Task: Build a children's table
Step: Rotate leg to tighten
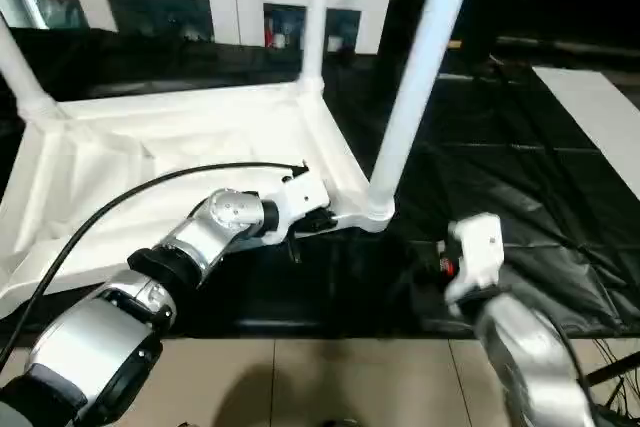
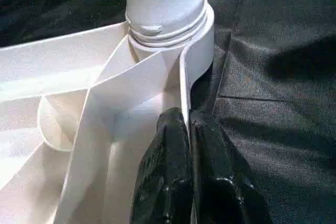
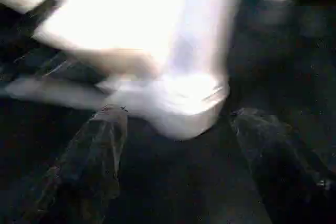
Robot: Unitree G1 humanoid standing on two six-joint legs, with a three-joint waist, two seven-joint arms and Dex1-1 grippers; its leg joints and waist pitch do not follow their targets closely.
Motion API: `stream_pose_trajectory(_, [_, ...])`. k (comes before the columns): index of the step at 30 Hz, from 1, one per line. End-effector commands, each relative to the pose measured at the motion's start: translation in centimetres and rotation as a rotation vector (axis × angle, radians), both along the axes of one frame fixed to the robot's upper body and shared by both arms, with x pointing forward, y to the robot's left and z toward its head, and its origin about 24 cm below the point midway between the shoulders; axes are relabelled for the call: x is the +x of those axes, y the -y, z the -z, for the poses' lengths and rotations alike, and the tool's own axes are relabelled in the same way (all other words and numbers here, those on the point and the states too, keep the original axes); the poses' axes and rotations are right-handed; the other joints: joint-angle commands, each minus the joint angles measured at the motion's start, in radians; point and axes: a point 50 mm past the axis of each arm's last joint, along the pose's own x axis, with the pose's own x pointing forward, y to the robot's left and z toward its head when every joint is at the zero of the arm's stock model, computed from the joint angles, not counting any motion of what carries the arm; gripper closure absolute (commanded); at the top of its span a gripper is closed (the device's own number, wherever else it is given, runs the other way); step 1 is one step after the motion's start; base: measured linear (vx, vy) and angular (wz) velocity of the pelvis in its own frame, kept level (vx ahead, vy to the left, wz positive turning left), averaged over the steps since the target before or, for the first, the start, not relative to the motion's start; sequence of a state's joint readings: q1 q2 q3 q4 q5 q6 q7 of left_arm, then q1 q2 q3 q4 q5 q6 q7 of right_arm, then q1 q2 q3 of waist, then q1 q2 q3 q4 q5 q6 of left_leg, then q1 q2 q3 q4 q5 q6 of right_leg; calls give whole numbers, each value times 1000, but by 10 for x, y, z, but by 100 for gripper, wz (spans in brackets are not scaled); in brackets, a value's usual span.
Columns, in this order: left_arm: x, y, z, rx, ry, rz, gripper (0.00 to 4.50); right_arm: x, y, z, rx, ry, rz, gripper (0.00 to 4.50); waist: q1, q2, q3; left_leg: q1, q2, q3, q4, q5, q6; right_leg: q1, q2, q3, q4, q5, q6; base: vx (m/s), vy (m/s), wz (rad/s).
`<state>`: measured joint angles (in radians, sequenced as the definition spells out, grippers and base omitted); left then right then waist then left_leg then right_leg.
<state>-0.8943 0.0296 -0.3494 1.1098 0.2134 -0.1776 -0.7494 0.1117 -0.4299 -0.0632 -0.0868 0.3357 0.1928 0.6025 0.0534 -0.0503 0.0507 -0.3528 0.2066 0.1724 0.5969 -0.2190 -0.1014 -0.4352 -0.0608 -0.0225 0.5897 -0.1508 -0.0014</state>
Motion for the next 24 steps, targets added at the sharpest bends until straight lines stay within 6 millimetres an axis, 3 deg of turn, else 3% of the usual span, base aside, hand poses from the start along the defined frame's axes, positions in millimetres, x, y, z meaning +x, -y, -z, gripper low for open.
stream_pose_trajectory(1, [-3,19,-15,-61,91,81,450,-3,-4,-5,0,-16,-66,95,-3,-9,-57,-8,14,1,-70,-216,117,62,-54,26,-88,-374,-142,0,0,0])
stream_pose_trajectory(2, [-3,20,-16,-68,97,82,450,-3,-5,-6,-2,-22,-77,95,-4,-13,-57,-14,12,0,-70,-207,115,65,-52,23,-89,-384,-132,0,0,0])
stream_pose_trajectory(4, [-5,30,-21,-101,116,88,450,-1,-9,-8,-8,-15,-93,95,-1,-14,-60,-10,13,2,-66,-187,118,60,-54,24,-88,-372,-133,0,0,0])
stream_pose_trajectory(5, [-5,33,-22,-114,111,89,450,2,-12,-10,-2,-7,-98,95,2,-13,-60,-8,14,4,-65,-178,118,57,-54,25,-87,-355,-143,0,0,0])
stream_pose_trajectory(8, [-5,33,-24,-124,104,100,395,5,-17,-13,8,1,-108,93,7,-15,-62,-3,15,7,-62,-154,129,56,-52,27,-76,-265,-180,0,0,0])
stream_pose_trajectory(10, [-7,31,-30,-187,88,116,374,7,-20,-16,19,15,-112,93,12,-10,-65,-1,17,8,-59,-143,137,56,-54,30,-71,-223,-205,0,0,0])
stream_pose_trajectory(11, [-7,31,-30,-187,88,116,374,7,-20,-16,19,15,-112,93,11,-14,-67,-15,20,3,-61,-106,138,69,-59,29,-56,-161,-232,0,0,0])
stream_pose_trajectory(15, [-10,15,-47,-330,100,80,330,14,-21,-19,37,37,-83,93,0,-20,-68,-23,16,3,-56,-68,158,74,-57,26,-46,-94,-249,0,0,0])
stream_pose_trajectory(16, [-11,9,-50,-355,112,78,330,15,-22,-19,34,44,-79,93,1,-20,-69,-19,18,4,-55,-67,158,74,-58,26,-43,-91,-252,0,0,0])
stream_pose_trajectory(17, [-13,4,-53,-378,120,69,319,16,-23,-19,39,44,-80,93,-6,-24,-65,-24,16,6,-56,-73,162,73,-56,28,-48,-106,-251,0,0,0])
stream_pose_trajectory(19, [-15,-1,-55,-401,122,66,312,16,-24,-19,43,43,-82,93,-9,-16,-64,-14,18,9,-56,-109,152,66,-55,29,-52,-160,-242,0,0,0])
stream_pose_trajectory(21, [-27,-20,-67,-513,103,67,289,18,-27,-19,56,45,-90,93,-12,-26,-60,-21,20,7,-62,-126,129,68,-56,28,-54,-209,-230,0,0,0])
stream_pose_trajectory(22, [-32,-29,-70,-540,79,67,289,18,-28,-19,53,47,-100,93,-12,-17,-59,-13,22,8,-63,-141,117,61,-55,29,-55,-228,-226,0,0,0])
stream_pose_trajectory(23, [-32,-29,-70,-540,79,67,289,18,-28,-19,53,47,-100,93,-12,-17,-59,-13,22,8,-63,-141,117,61,-55,29,-55,-228,-226,0,0,0])
stream_pose_trajectory(24, [-39,-46,-70,-513,37,79,289,18,-30,-19,52,40,-126,93,-13,-16,-58,-10,24,8,-64,-151,99,58,-53,29,-53,-239,-220,0,0,0])
